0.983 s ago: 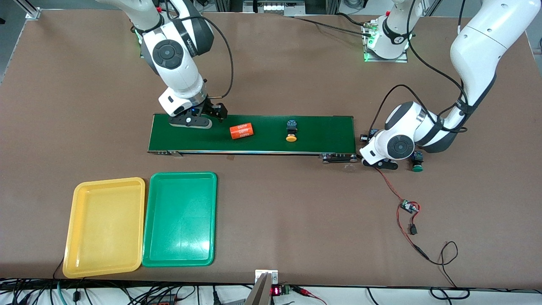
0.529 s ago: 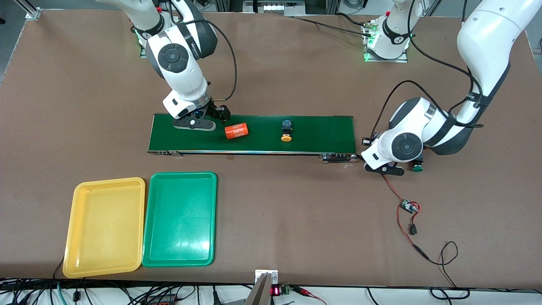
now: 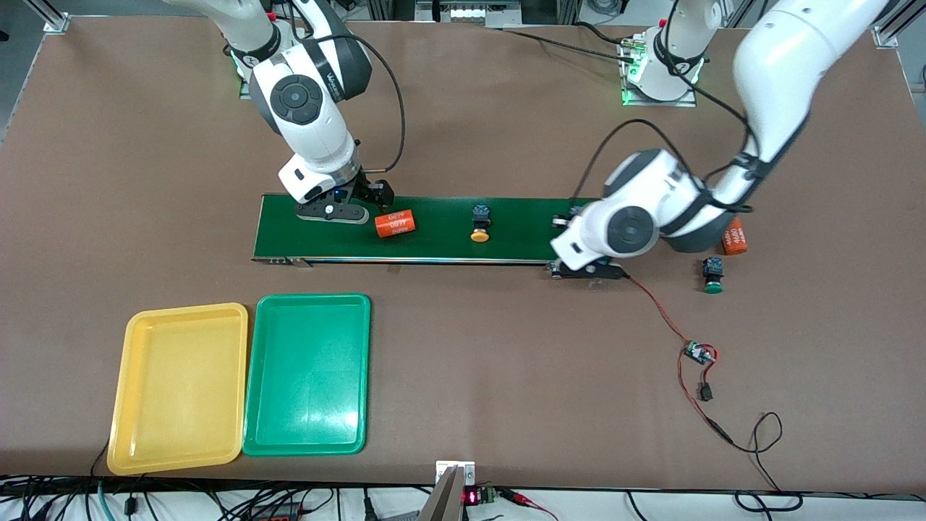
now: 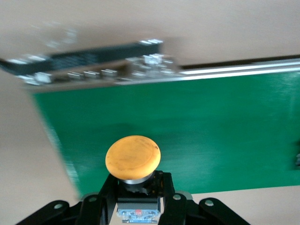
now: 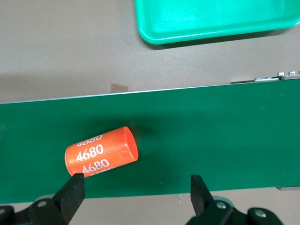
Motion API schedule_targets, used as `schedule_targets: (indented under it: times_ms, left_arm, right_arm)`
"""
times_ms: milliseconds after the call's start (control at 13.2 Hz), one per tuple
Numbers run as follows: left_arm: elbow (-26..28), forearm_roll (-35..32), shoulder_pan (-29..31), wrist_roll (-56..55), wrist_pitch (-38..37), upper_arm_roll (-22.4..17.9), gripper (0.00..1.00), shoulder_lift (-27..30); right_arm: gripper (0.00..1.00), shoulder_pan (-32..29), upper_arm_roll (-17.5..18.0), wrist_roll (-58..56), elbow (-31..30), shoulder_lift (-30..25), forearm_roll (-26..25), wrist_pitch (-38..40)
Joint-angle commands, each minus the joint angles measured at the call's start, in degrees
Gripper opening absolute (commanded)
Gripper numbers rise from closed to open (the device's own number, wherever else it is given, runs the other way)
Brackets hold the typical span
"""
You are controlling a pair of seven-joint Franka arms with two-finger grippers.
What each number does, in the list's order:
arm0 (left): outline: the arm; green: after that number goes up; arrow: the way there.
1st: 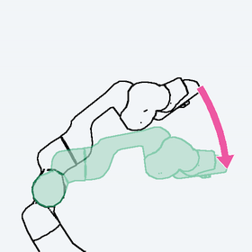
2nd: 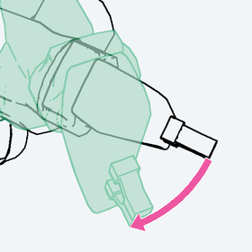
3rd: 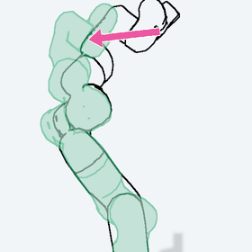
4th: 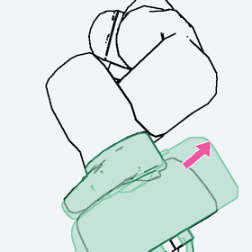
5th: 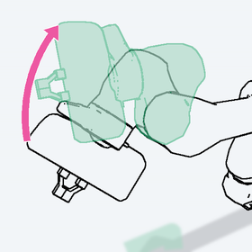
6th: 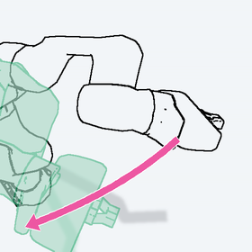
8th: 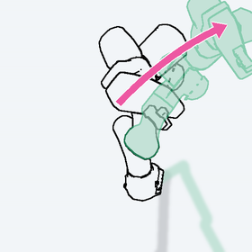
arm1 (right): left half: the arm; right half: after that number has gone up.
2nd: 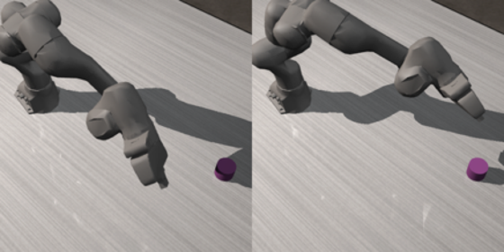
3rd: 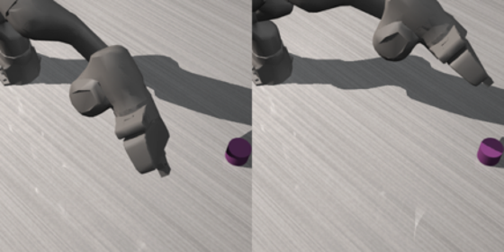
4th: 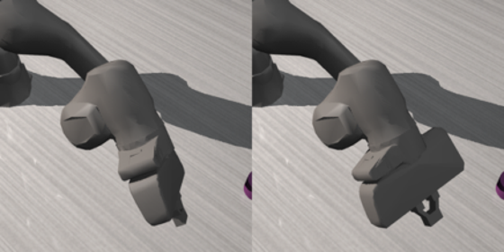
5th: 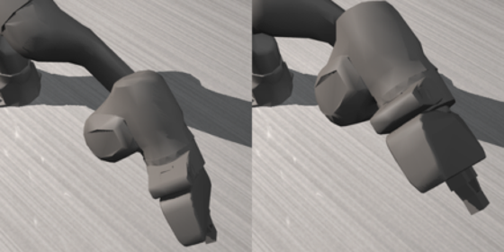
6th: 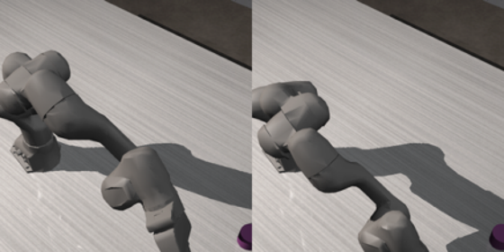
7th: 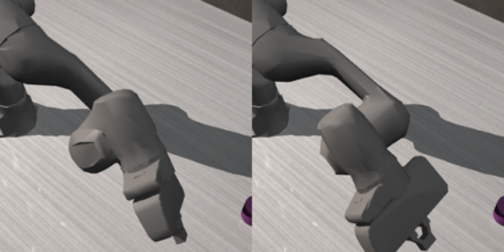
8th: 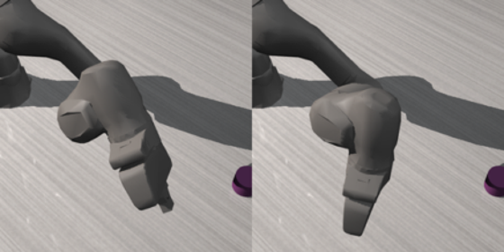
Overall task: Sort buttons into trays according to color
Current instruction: 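Place the yellow button on the belt while the right gripper waits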
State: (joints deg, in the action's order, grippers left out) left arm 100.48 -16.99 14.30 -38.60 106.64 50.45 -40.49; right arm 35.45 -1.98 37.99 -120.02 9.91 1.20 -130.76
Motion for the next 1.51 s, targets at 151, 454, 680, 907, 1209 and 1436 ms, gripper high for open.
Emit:
schedule_targets:
  times_ms: [151,454,680,907,1209,1436]
  left_arm:
    - [-0.4,0.1,-1.6,-3.2,1.4,-1.2,0.92,-0.8]
    - [-2.3,-1.1,1.4,-2.1,-2.1,-1.6,1.00,0.7]
    - [-8.9,-4.9,3.0,0.6,-11.3,-2.0,1.00,0.7]
    - [-8.9,-10.3,5.9,4.3,-14.5,-2.8,1.00,0.6]
    - [-8.3,-11.3,11.2,10.6,-14.8,-7.4,1.00,0.5]
    - [-8.3,-19.2,14.5,15.6,-14.4,-9.0,1.00,0.3]
  right_arm:
    - [1.00,0.5,-0.1,0.9,0.8,0.5,0.2,0.0]
    - [1.00,0.8,-0.2,0.9,0.8,0.7,0.2,-0.9]
    - [1.00,0.9,-0.2,1.0,0.9,0.9,0.2,-1.2]
    - [1.00,2.6,-0.2,3.1,1.6,2.0,0.2,-1.8]
    - [1.00,3.7,-0.2,6.3,5.2,5.2,0.1,-3.4]
    - [1.00,4.5,-0.2,7.6,6.4,6.3,-0.1,-3.4]
